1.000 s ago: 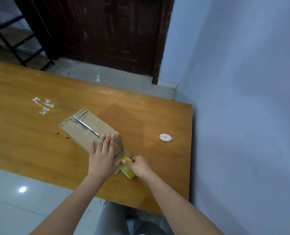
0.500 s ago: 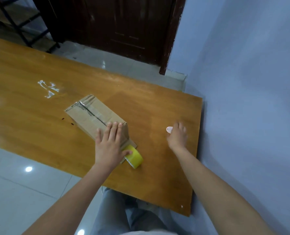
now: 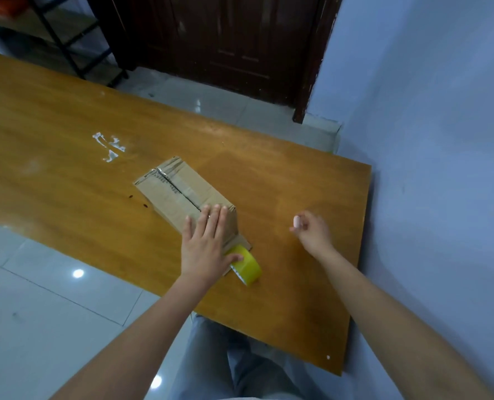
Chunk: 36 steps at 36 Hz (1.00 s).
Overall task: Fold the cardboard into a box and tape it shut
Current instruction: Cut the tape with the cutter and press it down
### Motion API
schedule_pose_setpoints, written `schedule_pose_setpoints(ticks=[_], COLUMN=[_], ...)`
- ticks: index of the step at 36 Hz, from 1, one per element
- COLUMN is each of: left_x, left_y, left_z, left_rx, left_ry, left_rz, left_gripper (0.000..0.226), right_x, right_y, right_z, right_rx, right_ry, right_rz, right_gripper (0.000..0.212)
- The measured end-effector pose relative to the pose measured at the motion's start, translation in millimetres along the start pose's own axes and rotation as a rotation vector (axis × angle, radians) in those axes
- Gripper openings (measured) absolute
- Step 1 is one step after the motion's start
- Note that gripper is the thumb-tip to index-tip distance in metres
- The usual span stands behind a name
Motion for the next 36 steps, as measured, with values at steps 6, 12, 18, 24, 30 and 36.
schedule_pose_setpoints(ticks=[6,12,18,24,30,36], left_x=[-1,-1,0,-1,-1,0], left_y=[2,8,4,1,1,2], left_z=[0,1,0,0,0,0], left_rx=[-0.007,0.043,0.003,-0.017,-0.018,-0.02], left_ry=[0.019,0.02,0.019,0.028,0.027,0.026], left_rz=[0.011,0.023,0.026,0.022,0.02,0.014], left_gripper=[0.113,0.115,0.112,0.111,0.111,0.109], right_x=[-81,-96,-95,-102,-101,-100], right_y=[-35,-62,-61,-58,-57,-59], right_z=[41,66,68,71,74,77], right_rx=[-0.3,-0.321,-0.184,-0.148,-0.137,-0.104], right_ry=[0.159,0.198,0.186,0.193,0.217,0.217], right_rz=[-0.627,-0.677,-0.66,-0.578,-0.516,-0.469], right_gripper=[0.023,0.035,0.037,0.038,0.039,0.041])
Point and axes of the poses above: each hand's wrist, its own z-axis away from the middle knuckle, its own y-axis out of the back of the hand, x = y × z, the point moved 10 cm from there along -z, towards the middle knuckle, and after that the axes turned 4 degrees about -y, right-handed, at the moved point
